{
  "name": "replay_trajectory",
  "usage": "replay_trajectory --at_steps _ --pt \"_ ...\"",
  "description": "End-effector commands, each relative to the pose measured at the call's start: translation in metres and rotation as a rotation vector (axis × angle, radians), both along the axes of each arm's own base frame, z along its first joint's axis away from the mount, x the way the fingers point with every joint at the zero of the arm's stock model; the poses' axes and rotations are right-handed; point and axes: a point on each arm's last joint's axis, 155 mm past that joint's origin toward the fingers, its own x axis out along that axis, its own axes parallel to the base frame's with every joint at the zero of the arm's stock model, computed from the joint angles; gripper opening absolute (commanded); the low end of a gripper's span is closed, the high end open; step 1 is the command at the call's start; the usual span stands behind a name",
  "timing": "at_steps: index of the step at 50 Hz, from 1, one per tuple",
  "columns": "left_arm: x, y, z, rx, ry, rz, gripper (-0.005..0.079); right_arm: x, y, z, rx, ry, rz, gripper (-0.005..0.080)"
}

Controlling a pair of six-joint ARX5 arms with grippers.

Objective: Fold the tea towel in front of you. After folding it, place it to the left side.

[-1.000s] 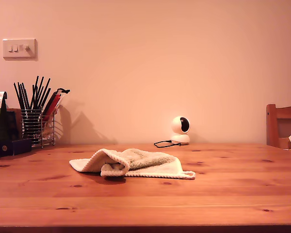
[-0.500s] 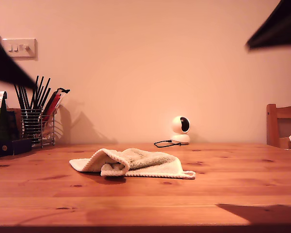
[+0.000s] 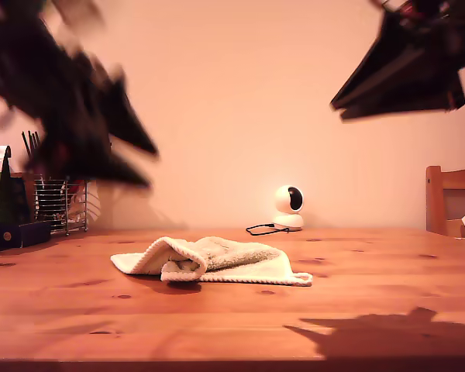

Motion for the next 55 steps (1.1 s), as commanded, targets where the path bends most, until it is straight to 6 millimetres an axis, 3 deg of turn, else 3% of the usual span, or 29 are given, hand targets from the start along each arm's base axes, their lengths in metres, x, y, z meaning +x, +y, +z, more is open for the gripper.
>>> replay_trajectory --at_steps 1,13,26,34,47,55 --pt "0.006 -0.001 -0.015 0.049 0.003 -0.012 0.0448 0.004 0.001 0.002 -0.007 -0.013 -0.005 0.0262" --pt "0.042 -0.012 -0.031 0.116 -0.068 -0.027 0.0444 0.004 0.001 0.002 -0.008 -0.011 -0.006 0.0262" --pt "0.065 -0.03 -0.045 0.155 -0.064 -0.06 0.0442 0.004 0.001 0.002 -0.008 -0.01 -0.007 0.0262" --pt "0.066 -0.024 -0.06 0.246 -0.024 -0.08 0.0438 0.004 0.0 0.002 -0.009 -0.011 -0.007 0.0262" --pt "0.07 -0.027 -0.05 0.262 -0.028 -0.097 0.0432 0.007 0.0 0.004 -0.008 -0.026 -0.012 0.0262" --pt "0.068 -0.025 -0.058 0.28 -0.012 -0.111 0.0424 0.009 0.001 0.007 -0.003 -0.04 -0.013 0.0262"
